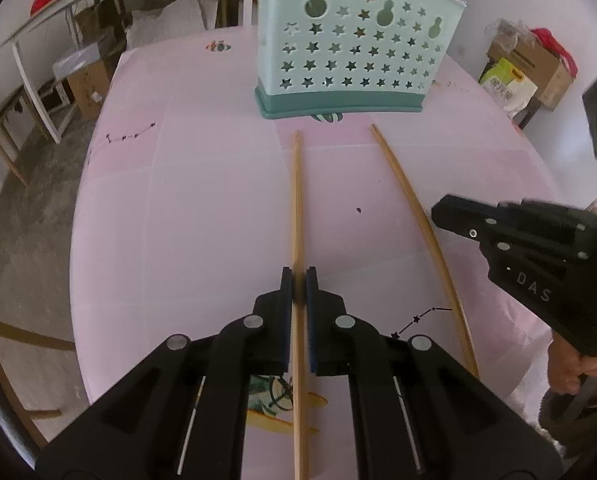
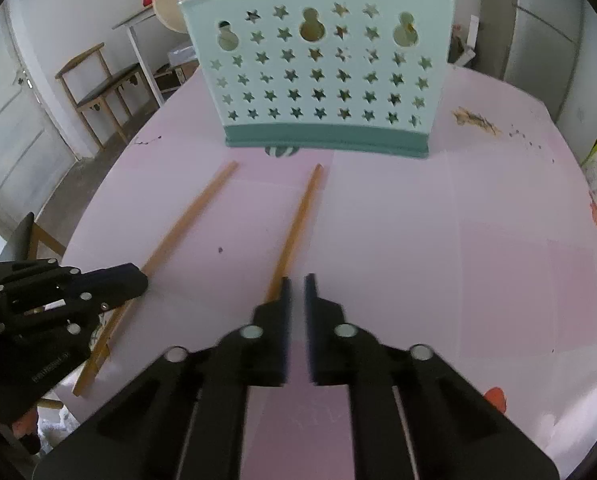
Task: Organize utensils
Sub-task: 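Grasp a chopstick with the left tool while the right tool grasps another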
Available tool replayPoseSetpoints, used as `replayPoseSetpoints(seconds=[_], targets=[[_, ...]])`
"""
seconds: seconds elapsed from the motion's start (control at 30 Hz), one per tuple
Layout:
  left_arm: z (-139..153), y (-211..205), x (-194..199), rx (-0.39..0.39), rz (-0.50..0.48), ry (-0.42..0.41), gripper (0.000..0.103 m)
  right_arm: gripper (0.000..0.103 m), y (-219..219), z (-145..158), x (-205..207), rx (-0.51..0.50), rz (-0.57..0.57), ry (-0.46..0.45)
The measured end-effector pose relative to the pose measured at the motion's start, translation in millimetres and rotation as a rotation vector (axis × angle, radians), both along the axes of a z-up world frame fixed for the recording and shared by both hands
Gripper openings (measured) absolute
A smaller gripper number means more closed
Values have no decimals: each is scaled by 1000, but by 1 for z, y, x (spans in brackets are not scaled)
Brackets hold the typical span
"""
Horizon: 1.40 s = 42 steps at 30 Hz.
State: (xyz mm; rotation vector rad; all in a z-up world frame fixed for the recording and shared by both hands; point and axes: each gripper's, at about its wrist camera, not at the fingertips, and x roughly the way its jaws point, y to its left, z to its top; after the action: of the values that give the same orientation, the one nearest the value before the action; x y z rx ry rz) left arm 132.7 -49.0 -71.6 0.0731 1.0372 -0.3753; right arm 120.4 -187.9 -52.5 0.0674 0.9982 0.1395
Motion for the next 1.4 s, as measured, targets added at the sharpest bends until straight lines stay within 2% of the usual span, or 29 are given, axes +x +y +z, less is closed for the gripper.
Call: replayPoseSetpoints(seconds=[0.17,0.33,0.37,0.4,0.47,0.5,0.57,0.7,0.77,0.9,1.0,1.17,1.3,1.4], targets=[[0,12,-4,-47,22,42,5,3,-15,0,-7,29,-18,11],[-1,22,-6,-80,55,66,5,6,-25,3,-11,126,-8,36],[-1,23,-6,-86,62,68,5,11,-23,4,-10,122,-3,38],[-2,24,-6,-89,65,70,5,22,-21,4,-9,119,2,37],[-2,25,-6,-92,72,72,5,37,-15,5,-6,105,3,26],[-2,25,-6,-93,73,72,5,37,-11,5,-4,97,9,22],[-2,27,-5,-95,77,72,5,37,-2,5,-2,68,25,14],[-2,28,-4,-103,89,71,5,37,19,-1,2,-60,49,7],[-2,28,-4,-110,97,70,5,34,25,-4,1,-107,51,-6],[-3,31,-3,-132,114,78,5,11,27,-3,2,-92,51,-4],[-3,34,-4,-166,126,108,5,8,23,-3,0,-92,47,5],[-6,38,-11,-268,117,205,5,7,9,-2,-10,-52,43,36],[-7,36,-21,-289,90,240,5,7,-3,-2,-23,-35,34,71],[-3,33,-26,-279,70,229,6,7,-10,-2,-30,-25,43,104]])
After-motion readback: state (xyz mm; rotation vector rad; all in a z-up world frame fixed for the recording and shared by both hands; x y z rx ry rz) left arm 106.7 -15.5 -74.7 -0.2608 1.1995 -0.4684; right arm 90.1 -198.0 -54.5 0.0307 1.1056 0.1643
